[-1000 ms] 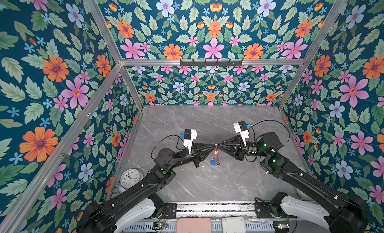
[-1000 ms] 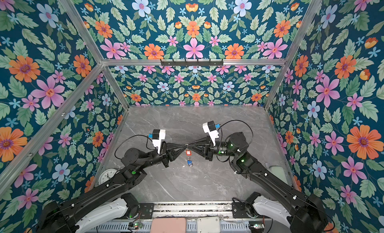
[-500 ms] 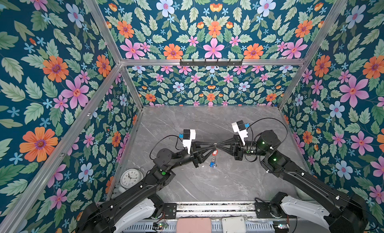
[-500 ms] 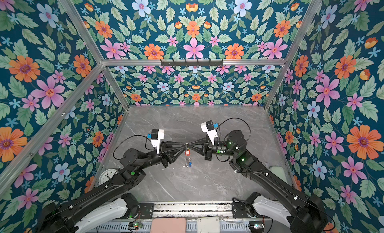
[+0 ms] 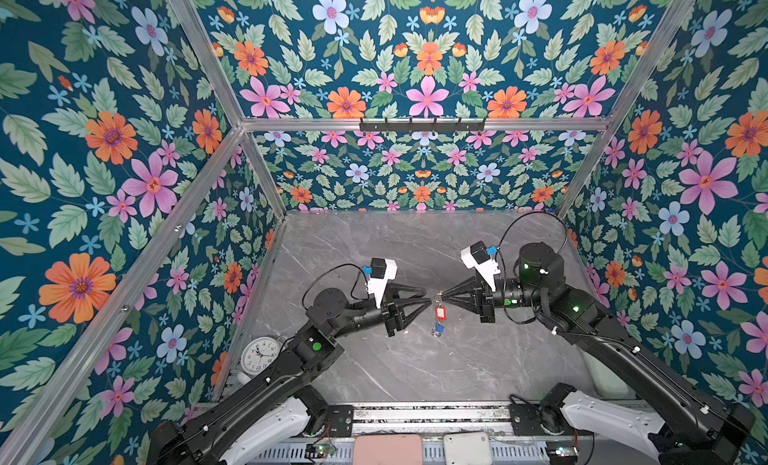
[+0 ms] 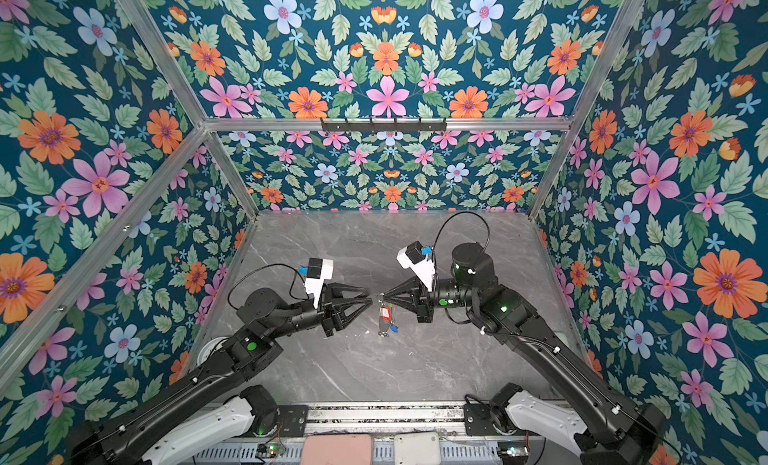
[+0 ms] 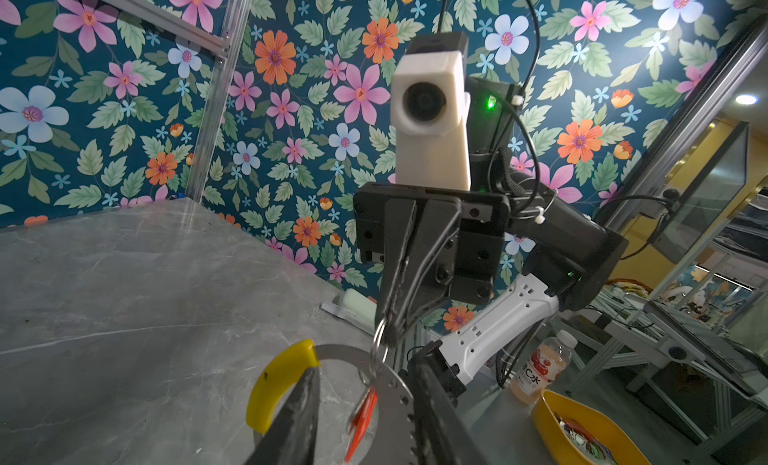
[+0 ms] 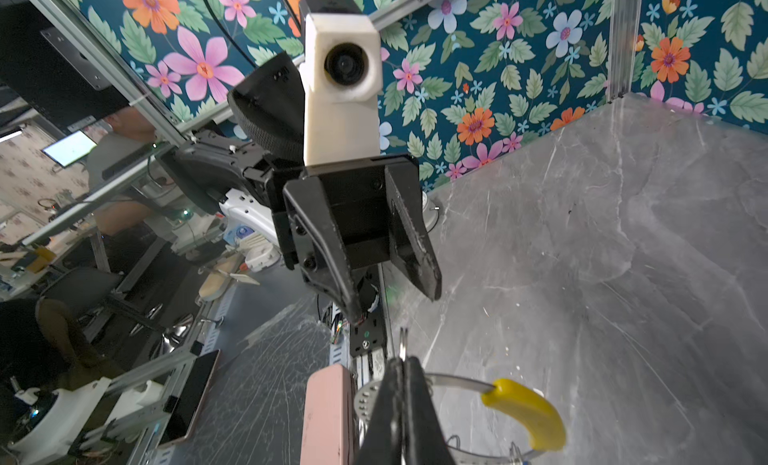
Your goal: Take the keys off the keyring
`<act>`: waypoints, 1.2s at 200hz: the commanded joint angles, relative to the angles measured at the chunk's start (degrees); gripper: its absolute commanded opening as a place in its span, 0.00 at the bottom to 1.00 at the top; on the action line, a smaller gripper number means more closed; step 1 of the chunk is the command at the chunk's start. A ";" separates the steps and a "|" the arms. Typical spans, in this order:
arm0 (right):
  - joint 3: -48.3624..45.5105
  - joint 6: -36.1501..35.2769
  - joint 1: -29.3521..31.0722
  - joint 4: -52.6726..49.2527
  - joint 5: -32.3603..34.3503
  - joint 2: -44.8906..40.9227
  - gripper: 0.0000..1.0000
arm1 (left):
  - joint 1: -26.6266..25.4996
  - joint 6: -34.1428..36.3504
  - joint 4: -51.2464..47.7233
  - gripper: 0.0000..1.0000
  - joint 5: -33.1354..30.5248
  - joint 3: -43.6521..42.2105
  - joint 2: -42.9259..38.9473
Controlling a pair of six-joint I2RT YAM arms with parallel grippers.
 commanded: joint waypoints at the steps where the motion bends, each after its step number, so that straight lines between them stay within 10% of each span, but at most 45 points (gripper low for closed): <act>1: 2.20 -7.06 0.06 -9.17 -1.81 0.52 0.00 | 0.00 2.27 -4.30 0.37 2.87 1.55 1.21; 240: 9.41 -12.86 0.04 -17.28 -2.33 6.07 0.00 | 0.06 0.00 -0.52 0.01 12.70 3.64 6.64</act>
